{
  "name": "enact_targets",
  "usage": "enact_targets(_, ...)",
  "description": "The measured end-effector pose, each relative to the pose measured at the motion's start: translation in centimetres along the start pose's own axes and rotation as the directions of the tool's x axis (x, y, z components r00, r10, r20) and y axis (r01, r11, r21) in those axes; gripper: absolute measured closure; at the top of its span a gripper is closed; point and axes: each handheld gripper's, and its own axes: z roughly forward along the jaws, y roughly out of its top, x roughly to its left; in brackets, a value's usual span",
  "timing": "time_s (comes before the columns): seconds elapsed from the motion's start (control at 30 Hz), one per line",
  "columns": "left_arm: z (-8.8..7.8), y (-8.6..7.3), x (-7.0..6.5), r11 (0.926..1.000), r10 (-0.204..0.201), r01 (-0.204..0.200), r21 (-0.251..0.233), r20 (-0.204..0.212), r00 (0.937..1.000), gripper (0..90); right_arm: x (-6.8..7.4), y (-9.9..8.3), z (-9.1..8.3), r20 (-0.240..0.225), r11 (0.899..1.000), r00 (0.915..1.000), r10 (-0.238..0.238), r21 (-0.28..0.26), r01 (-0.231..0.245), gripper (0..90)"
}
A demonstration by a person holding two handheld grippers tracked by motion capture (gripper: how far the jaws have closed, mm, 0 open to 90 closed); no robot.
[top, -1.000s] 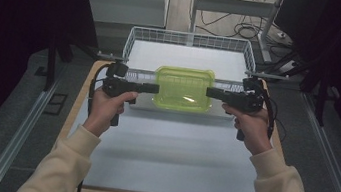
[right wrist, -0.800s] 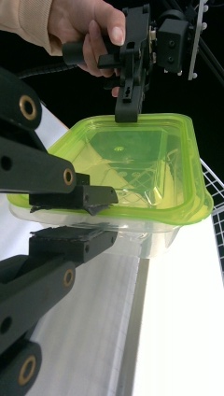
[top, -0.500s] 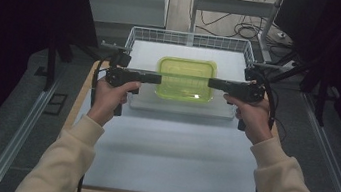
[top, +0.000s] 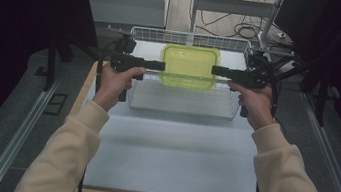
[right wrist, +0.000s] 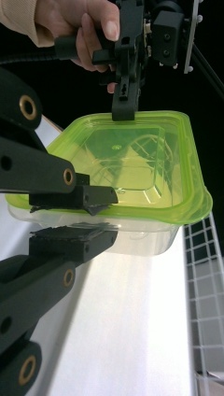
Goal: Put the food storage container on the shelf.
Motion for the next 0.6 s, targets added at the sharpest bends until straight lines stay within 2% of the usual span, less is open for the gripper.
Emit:
enact_targets(0.2,0.8,1.4,0.7,1.0,-0.001,0.001,0.004,-0.013,0.9999,81.4,-0.7,1.7,0.6,0.024,1.0,0.9996,0.014,0.001,-0.014,80.6)
enact_targets(0.3,1.3,1.9,1.3,0.9999,-0.015,0.015,0.005,-0.016,0.9998,81.3,-1.1,2.0,0.9,0.031,1.0,0.9993,0.02,0.002,-0.02,80.6)
enact_targets(0.4,2.1,2.5,2.2,0.9994,-0.033,0.033,0.01,-0.026,0.9991,81.3,-1.9,2.6,1.7,0.046,0.999,0.9979,0.046,0.009,-0.046,80.6)
enact_targets(0.6,2.8,3.2,2.8,0.9985,-0.052,0.053,0.011,-0.048,0.9975,81.0,-2.8,3.0,2.5,0.056,0.997,0.9958,0.072,0.012,-0.073,80.5)
